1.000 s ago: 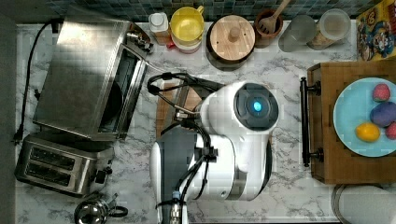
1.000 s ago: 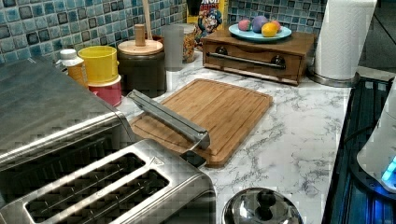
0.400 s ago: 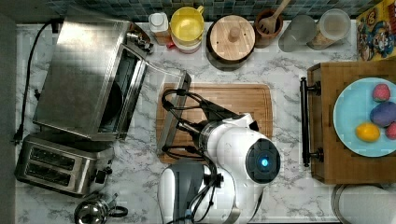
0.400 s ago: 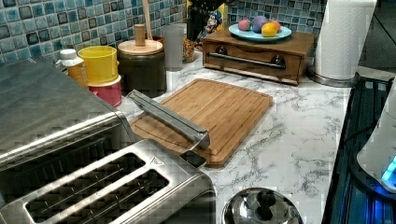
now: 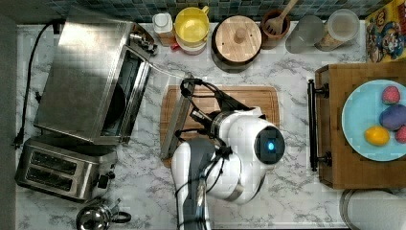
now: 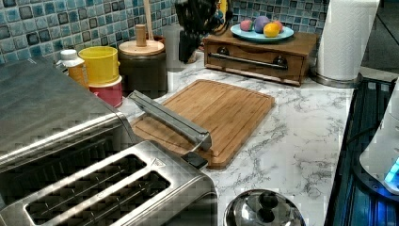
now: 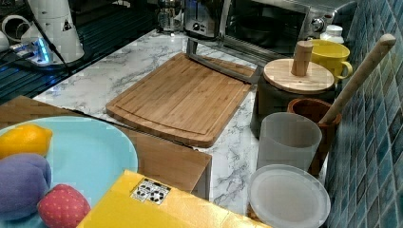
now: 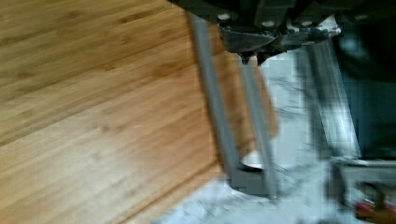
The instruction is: Close the oven.
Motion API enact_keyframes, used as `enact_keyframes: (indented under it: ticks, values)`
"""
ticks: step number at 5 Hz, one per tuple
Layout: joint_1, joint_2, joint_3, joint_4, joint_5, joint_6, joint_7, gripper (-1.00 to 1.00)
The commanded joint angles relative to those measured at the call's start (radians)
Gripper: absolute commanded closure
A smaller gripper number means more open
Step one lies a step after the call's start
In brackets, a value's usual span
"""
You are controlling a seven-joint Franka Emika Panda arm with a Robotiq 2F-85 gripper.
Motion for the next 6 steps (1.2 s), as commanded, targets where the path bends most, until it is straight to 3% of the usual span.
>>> enact_keyframes:
  ticks: [1, 2, 3, 4, 5, 6]
  values:
    - [-0.014, 0.132, -0.021, 0.053, 0.248, -0.035, -0.284, 1.0]
    - [-0.032, 0.096, 0.006, 0.056, 0.395, -0.027, -0.398, 1.0]
    - [-0.016, 0.123, 0.022, 0.096, 0.439, -0.044, -0.42, 1.0]
    - [0.031, 0.184, 0.055, 0.108, 0.424, 0.041, -0.438, 1.0]
    - [0.027, 0.239, 0.133, 0.093, 0.365, 0.184, -0.422, 1.0]
    - [0.052, 0.27, 0.129, 0.103, 0.379, 0.219, -0.412, 1.0]
